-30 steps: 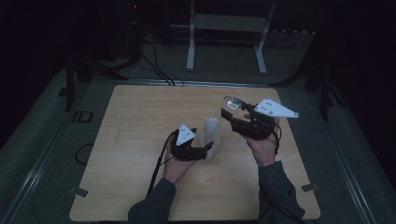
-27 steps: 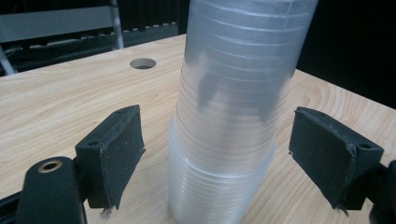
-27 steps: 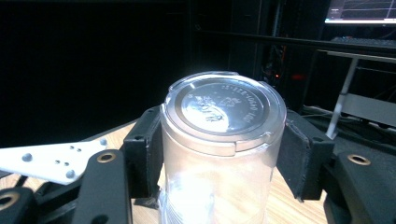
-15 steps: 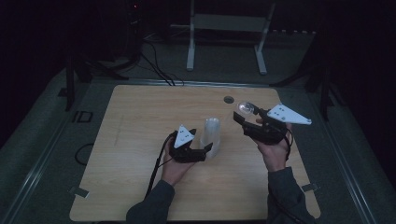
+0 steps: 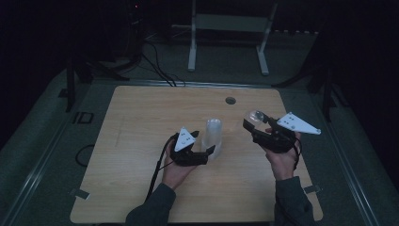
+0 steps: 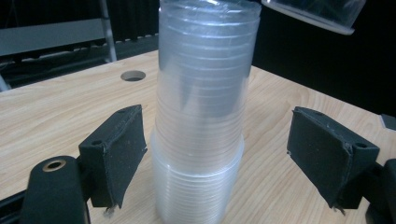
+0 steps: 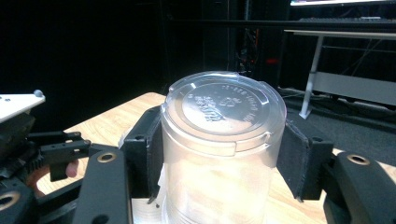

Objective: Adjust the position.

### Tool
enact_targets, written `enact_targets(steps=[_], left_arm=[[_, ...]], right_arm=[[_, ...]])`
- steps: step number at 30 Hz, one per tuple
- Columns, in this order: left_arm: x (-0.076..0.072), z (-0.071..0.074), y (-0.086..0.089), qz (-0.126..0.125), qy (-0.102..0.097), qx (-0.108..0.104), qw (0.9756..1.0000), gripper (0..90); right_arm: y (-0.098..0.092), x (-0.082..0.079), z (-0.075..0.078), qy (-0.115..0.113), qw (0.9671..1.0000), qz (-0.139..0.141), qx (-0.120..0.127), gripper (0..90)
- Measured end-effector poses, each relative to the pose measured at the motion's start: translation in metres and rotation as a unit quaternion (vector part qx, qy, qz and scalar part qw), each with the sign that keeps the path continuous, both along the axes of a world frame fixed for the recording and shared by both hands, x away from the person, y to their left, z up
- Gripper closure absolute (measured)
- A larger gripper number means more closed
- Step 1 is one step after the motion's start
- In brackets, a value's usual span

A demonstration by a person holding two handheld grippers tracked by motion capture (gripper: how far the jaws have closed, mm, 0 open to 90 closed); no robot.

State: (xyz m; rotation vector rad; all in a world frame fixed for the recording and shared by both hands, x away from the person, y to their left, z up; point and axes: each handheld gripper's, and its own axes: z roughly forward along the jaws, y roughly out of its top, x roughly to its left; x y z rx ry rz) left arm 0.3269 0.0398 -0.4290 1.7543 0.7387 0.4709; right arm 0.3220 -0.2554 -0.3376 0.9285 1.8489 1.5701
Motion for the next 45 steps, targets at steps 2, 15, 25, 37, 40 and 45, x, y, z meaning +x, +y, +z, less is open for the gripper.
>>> enact_targets(steps=[2, 15, 25, 37, 40, 45], left_arm=[[-0.001, 0.001, 0.000, -0.001, 0.000, 0.001, 1.0000, 19.2], [-0.009, 0.010, -0.001, -0.013, -0.013, -0.004, 0.9998, 19.5], [-0.011, 0.017, -0.001, -0.018, -0.020, -0.008, 0.9996, 20.1], [-0.010, 0.035, -0.006, -0.031, -0.037, -0.005, 0.9988, 20.4], [-0.010, 0.042, -0.007, -0.034, -0.044, -0.003, 0.9984, 20.5], [-0.007, 0.049, -0.008, -0.037, -0.048, -0.004, 0.9982, 20.6]], right_arm=[[-0.003, -0.002, -0.003, 0.002, 1.0000, -0.004, 0.002, 39.7], [-0.014, -0.007, -0.024, 0.021, 0.9994, -0.021, 0.020, 39.5], [-0.020, -0.010, -0.039, 0.036, 0.9984, -0.031, 0.030, 39.4], [-0.025, -0.013, -0.050, 0.053, 0.9961, -0.031, 0.063, 39.3], [-0.027, -0.013, -0.050, 0.055, 0.9953, -0.034, 0.073, 39.4], [-0.030, -0.015, -0.051, 0.057, 0.9940, -0.034, 0.087, 39.4]])
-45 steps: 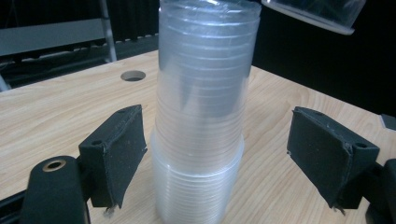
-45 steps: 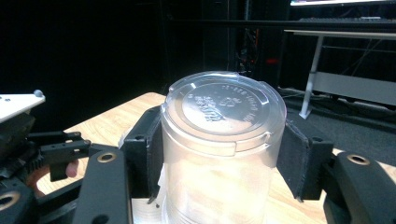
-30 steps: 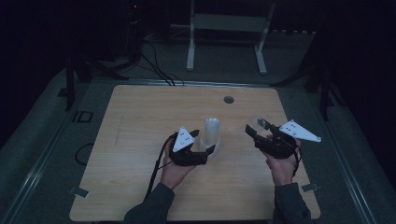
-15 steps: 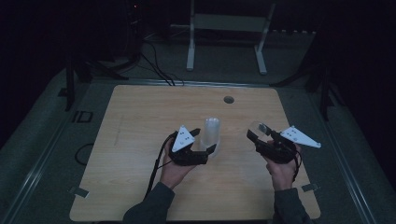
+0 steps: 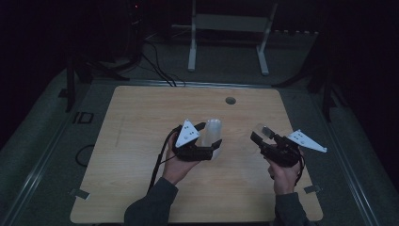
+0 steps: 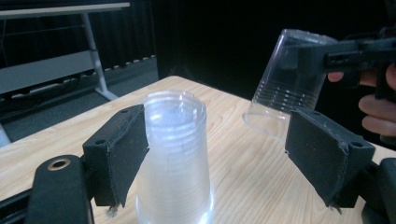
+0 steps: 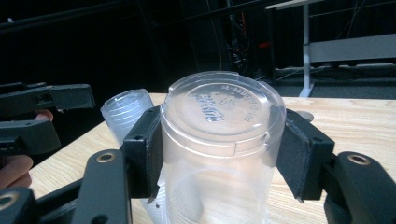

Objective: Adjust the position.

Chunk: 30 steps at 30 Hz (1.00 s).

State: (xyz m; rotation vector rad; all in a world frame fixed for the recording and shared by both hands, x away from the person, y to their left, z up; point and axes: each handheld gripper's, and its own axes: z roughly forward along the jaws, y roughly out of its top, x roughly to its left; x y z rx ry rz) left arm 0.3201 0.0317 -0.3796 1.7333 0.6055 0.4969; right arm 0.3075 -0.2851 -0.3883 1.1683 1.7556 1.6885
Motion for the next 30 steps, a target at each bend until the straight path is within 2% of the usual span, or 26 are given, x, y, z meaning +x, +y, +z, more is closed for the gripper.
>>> enact_targets(steps=[11, 15, 30], left_arm=[[0.006, 0.008, -0.014, -0.013, -0.003, 0.012, 0.9998, 20.8], [0.007, 0.009, -0.022, -0.021, -0.002, 0.017, 0.9996, 20.8], [0.008, 0.008, -0.046, -0.047, -0.001, 0.030, 0.9984, 22.1]], right_arm=[[-0.002, -0.001, -0.004, 0.005, 0.9998, -0.004, 0.020, 39.6], [-0.004, -0.001, -0.004, 0.008, 0.9992, -0.002, 0.038, 39.6], [-0.005, -0.001, -0.008, 0.022, 0.9966, 0.007, 0.080, 39.7]])
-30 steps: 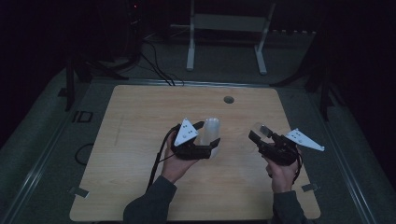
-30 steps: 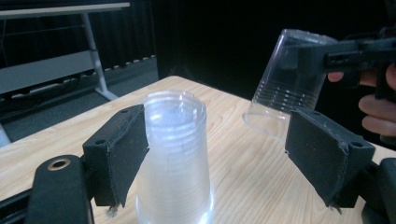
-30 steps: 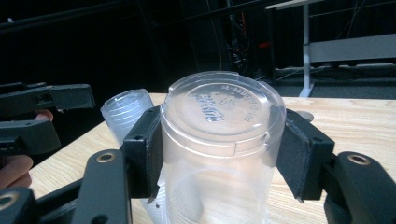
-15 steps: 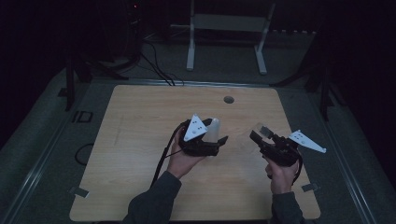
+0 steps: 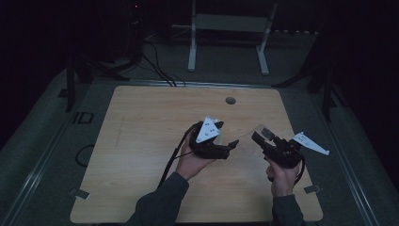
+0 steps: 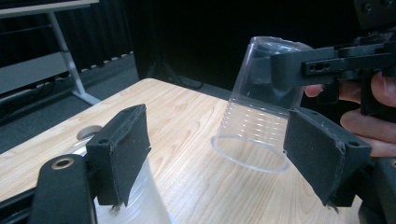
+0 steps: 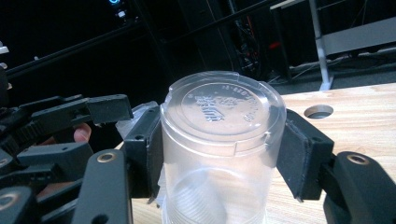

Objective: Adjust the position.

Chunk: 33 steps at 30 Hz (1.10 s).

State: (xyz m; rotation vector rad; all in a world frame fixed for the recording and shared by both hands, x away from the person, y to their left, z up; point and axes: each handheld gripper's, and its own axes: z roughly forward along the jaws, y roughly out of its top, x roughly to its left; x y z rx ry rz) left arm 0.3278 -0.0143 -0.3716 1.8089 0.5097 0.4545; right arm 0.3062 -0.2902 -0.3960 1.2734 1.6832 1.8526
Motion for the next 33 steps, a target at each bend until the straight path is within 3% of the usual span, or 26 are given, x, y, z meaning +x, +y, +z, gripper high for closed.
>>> enact_targets(steps=[17, 24, 33], left_arm=[[0.001, -0.010, -0.026, -0.026, -0.005, 0.016, 0.9995, 22.4], [0.001, -0.016, -0.035, -0.035, -0.008, 0.021, 0.9991, 22.3], [0.003, -0.023, -0.042, -0.037, -0.005, 0.017, 0.9991, 22.3]], right_arm=[[0.000, -0.002, -0.004, 0.012, 0.9997, 0.007, 0.020, 39.8], [-0.002, -0.003, -0.008, 0.023, 0.9987, 0.010, 0.044, 40.0], [-0.002, -0.003, -0.010, 0.030, 0.9978, 0.014, 0.058, 40.0]])
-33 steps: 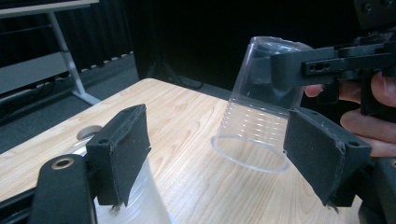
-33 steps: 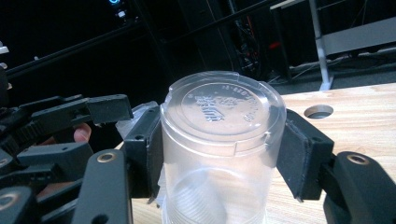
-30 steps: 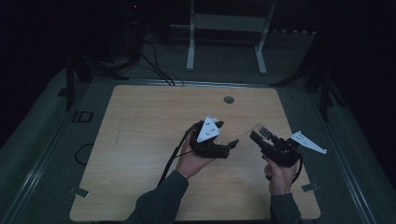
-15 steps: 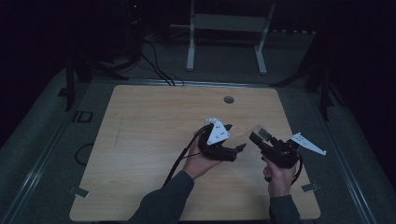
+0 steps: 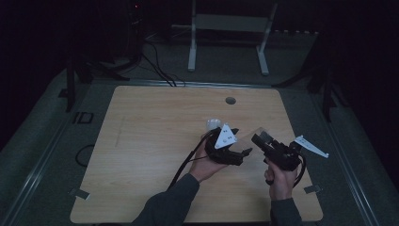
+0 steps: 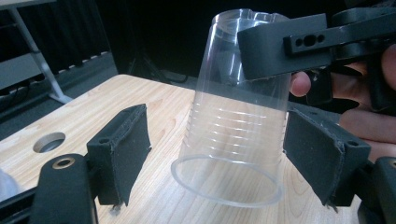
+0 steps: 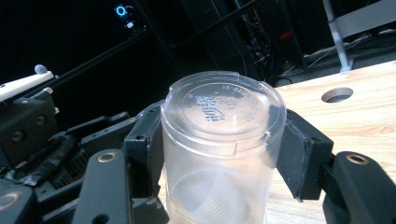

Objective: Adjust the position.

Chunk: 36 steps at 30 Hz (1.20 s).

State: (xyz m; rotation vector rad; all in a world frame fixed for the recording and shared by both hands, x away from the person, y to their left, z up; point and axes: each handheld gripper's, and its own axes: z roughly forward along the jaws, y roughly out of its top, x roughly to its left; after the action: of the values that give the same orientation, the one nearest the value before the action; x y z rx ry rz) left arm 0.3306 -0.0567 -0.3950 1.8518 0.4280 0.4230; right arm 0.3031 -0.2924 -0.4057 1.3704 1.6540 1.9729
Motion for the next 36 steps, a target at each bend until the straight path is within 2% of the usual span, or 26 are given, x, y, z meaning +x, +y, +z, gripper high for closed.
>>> enact_targets(steps=[7, 12, 19, 23, 32, 36], left_arm=[[0.000, -0.004, -0.006, -0.009, -0.005, -0.005, 0.9999, 22.2], [0.001, -0.007, -0.009, -0.010, -0.007, -0.011, 0.9999, 22.2], [0.003, -0.010, -0.013, -0.010, -0.008, -0.012, 0.9998, 22.2], [0.004, -0.011, -0.014, -0.010, -0.006, -0.012, 0.9999, 22.2], [0.004, -0.015, -0.017, -0.013, -0.003, -0.004, 0.9999, 22.7], [0.004, -0.016, -0.017, -0.013, -0.002, -0.003, 0.9999, 23.4]], right_arm=[[0.000, 0.001, -0.001, 0.006, 0.9998, 0.010, 0.017, 40.1], [-0.002, 0.002, -0.003, 0.015, 0.9989, 0.017, 0.041, 40.4], [-0.006, 0.006, -0.010, 0.036, 0.9947, 0.031, 0.092, 41.0], [-0.007, 0.008, -0.013, 0.045, 0.9920, 0.038, 0.111, 41.1], [-0.006, 0.009, -0.013, 0.045, 0.9891, 0.053, 0.130, 41.2], [-0.007, 0.009, -0.012, 0.045, 0.9890, 0.054, 0.130, 41.3]])
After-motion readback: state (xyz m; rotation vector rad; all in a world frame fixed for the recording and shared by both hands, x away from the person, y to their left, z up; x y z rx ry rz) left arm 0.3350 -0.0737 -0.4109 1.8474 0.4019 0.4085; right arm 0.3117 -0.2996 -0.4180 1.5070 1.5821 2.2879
